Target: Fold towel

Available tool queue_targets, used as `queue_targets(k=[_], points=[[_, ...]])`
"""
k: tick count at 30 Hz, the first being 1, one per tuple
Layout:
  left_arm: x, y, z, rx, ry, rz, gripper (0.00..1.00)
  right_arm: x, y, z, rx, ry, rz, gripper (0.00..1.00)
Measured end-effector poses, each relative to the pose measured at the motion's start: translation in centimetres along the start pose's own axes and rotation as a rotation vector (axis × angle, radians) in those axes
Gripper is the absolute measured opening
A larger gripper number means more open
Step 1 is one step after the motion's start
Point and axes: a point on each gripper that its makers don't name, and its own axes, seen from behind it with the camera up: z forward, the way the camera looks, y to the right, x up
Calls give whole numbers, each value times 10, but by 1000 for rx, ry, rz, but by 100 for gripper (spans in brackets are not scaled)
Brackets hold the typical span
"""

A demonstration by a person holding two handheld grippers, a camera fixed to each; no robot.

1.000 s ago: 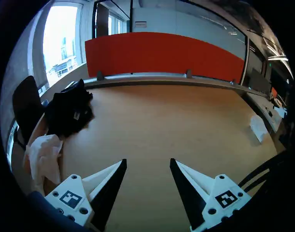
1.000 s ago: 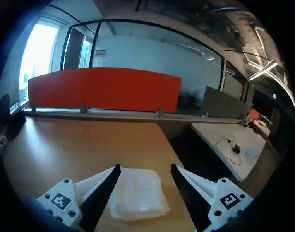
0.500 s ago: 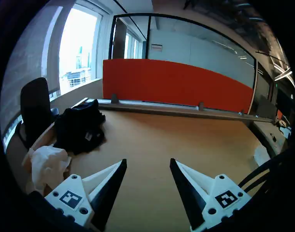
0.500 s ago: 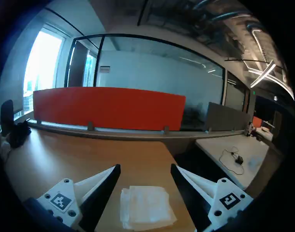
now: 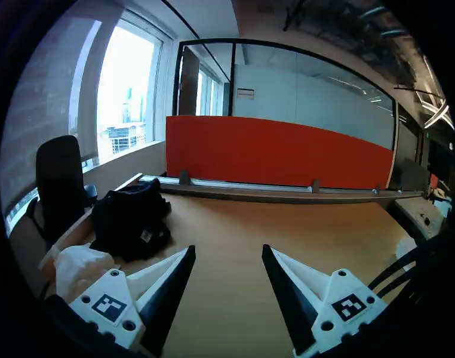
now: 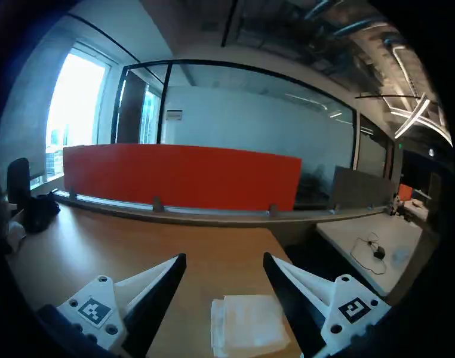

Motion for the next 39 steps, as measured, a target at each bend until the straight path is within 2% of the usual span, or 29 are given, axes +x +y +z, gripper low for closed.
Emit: queue_targets(k=[15, 24, 32, 39], points=[[24, 6, 2, -32, 72, 27, 82, 37, -95, -2, 88, 76, 35, 100], [47, 4, 1, -51, 130, 1, 82, 53, -140, 1, 121, 104, 20, 100], [57, 3, -1, -65, 155, 5, 82, 65, -168, 4, 132, 116, 39, 100], [56, 1, 0, -62, 161, 38, 82, 67, -184, 4, 150, 111, 38, 100]])
